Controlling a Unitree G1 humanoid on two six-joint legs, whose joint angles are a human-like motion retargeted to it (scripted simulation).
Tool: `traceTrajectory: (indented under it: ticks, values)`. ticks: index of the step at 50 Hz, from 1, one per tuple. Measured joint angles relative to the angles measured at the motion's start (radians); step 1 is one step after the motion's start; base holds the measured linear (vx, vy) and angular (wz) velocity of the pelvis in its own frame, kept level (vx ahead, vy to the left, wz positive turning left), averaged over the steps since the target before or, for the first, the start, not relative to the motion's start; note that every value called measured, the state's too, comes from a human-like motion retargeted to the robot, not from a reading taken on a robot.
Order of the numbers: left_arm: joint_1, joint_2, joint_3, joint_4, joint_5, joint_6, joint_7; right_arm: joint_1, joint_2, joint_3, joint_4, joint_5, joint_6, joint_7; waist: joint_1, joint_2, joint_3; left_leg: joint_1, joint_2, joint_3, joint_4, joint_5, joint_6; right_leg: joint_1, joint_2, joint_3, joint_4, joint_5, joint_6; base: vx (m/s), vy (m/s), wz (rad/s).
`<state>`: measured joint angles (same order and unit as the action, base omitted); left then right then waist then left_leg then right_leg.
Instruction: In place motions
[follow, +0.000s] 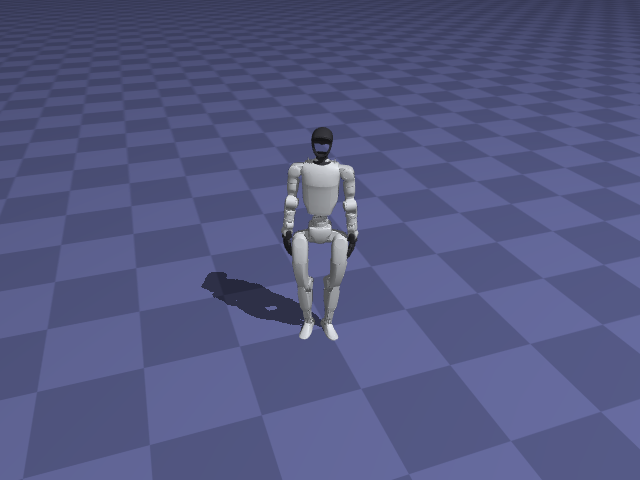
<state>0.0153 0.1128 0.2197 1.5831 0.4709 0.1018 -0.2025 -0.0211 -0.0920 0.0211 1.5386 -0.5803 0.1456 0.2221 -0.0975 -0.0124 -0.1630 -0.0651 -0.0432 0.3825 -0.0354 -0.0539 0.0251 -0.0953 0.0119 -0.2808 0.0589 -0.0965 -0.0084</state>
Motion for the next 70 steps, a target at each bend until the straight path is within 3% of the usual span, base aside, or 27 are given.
traceTrajectory:
  ticks: [19, 40, 47, 55, 60, 65, 70]
  values:
    - [0.008, -0.005, 0.01, -0.001, -0.008, -0.005, -0.005, -0.012, 0.008, 0.02, -0.015, -0.012, -0.003, 0.01, -0.095, 0.027, 0.005, -0.02, -0.001, -0.078, 0.011, 0.011, 0.003, 0.005, -0.012, -0.073, -0.017, 0.024, 0.003, -0.06, 0.04, 0.21]
    - [0.012, -0.009, 0.012, -0.005, -0.017, -0.008, -0.008, -0.013, 0.0, 0.02, -0.005, -0.003, -0.002, 0.001, -0.069, 0.04, 0.004, -0.026, -0.001, -0.083, 0.018, 0.008, 0.002, 0.013, -0.015, -0.083, -0.006, 0.016, 0.009, 0.06, -0.03, -0.03]
    - [0.002, -0.019, 0.003, -0.032, -0.002, -0.01, -0.018, -0.004, -0.011, 0.012, 0.012, 0.01, 0.002, -0.013, 0.009, 0.05, 0.001, -0.054, -0.002, -0.087, 0.035, 0.021, 0.0, 0.032, -0.021, -0.089, -0.011, 0.006, 0.019, 0.37, -0.03, 0.03]
    - [-0.045, -0.021, -0.045, -0.065, 0.043, -0.02, -0.035, 0.055, -0.039, -0.018, 0.034, 0.085, -0.01, -0.02, 0.217, 0.019, 0.012, -0.108, -0.009, -0.144, 0.066, 0.058, -0.013, 0.055, -0.087, -0.121, 0.032, -0.044, 0.069, 0.41, 0.22, 0.44]
    - [-0.083, -0.012, -0.058, -0.087, 0.035, -0.05, -0.039, 0.093, -0.049, -0.046, 0.054, 0.141, -0.005, -0.017, 0.326, -0.036, 0.046, -0.147, -0.063, -0.297, 0.087, 0.097, -0.019, 0.094, -0.146, -0.237, 0.062, -0.089, 0.101, 0.25, 0.33, 1.8]
    - [-0.128, 0.003, -0.056, -0.068, -0.021, -0.056, -0.026, 0.095, -0.055, -0.072, 0.043, 0.084, 0.005, -0.016, 0.274, -0.078, 0.095, -0.096, -0.201, -0.628, 0.032, 0.168, -0.011, 0.191, -0.151, -0.549, 0.02, -0.111, 0.112, 0.11, 0.23, 3.46]
    - [-0.124, 0.019, 0.022, -0.017, -0.092, -0.034, 0.019, 0.079, -0.068, -0.03, 0.006, -0.043, 0.005, -0.023, 0.444, -0.102, 0.145, -0.125, -0.234, -0.593, 0.055, 0.209, -0.011, 0.229, -0.151, -0.558, 0.026, -0.124, 0.124, 0.1, 0.17, 0.53]
